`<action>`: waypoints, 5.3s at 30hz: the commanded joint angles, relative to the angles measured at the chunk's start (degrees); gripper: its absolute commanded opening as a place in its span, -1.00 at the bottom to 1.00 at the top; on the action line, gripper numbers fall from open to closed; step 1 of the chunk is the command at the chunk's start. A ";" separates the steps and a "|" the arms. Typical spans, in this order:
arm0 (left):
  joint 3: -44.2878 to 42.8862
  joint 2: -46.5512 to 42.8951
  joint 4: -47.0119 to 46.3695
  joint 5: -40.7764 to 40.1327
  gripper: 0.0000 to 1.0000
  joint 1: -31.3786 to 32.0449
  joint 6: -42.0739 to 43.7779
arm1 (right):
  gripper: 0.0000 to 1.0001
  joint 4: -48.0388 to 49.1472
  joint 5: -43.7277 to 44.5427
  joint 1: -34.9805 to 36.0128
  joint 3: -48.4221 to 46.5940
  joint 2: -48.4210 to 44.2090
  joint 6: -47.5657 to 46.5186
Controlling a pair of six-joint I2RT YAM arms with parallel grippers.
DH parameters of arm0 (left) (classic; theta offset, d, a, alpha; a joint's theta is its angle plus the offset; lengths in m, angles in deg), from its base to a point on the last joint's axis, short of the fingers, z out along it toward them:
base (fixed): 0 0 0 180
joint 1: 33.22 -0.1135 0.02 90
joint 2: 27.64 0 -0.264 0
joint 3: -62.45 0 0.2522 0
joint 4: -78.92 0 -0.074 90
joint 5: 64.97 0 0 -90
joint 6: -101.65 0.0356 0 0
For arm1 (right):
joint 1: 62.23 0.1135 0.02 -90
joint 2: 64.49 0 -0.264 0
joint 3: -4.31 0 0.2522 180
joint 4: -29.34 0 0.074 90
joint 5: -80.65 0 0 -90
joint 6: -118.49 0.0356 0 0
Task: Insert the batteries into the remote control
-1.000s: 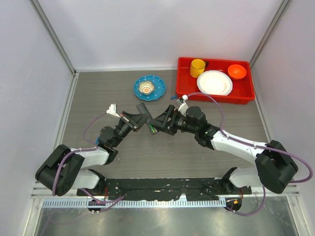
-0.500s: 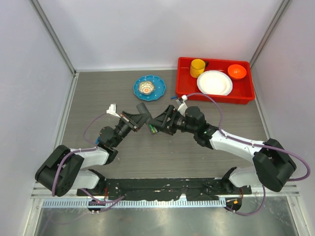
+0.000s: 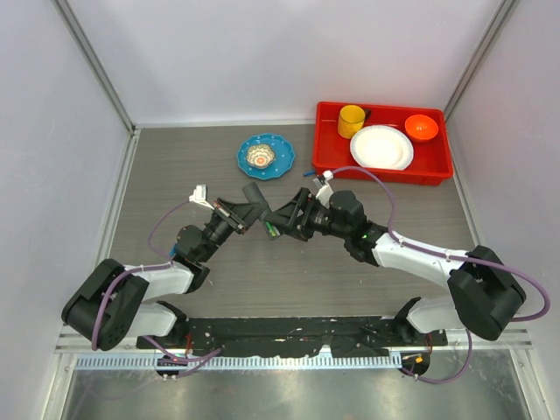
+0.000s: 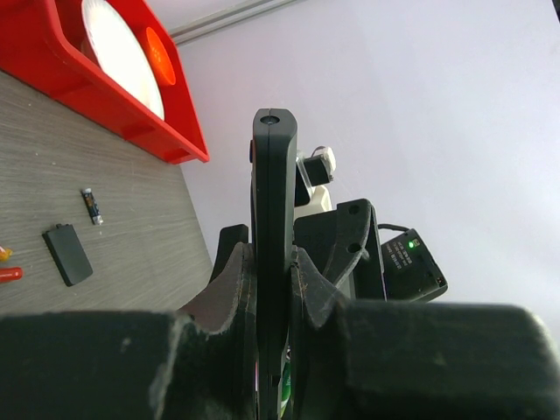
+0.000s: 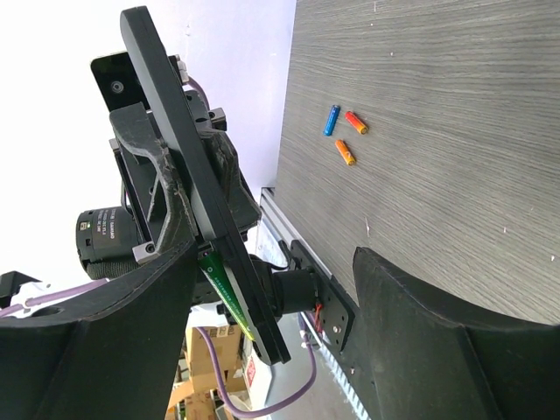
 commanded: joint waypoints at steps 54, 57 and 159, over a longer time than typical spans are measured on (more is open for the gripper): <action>-2.92 -2.87 -14.71 -2.29 -0.99 0.13 0.89 | 0.36 7.78 -0.34 1.90 4.05 1.58 3.14; -3.01 -2.87 -14.71 -2.37 -1.00 0.13 0.89 | 0.34 8.31 -0.42 1.90 4.40 1.67 3.49; 0.16 -2.87 -14.71 0.88 -1.00 0.22 0.80 | 0.18 -8.83 -4.56 -1.43 -2.81 -9.84 -15.67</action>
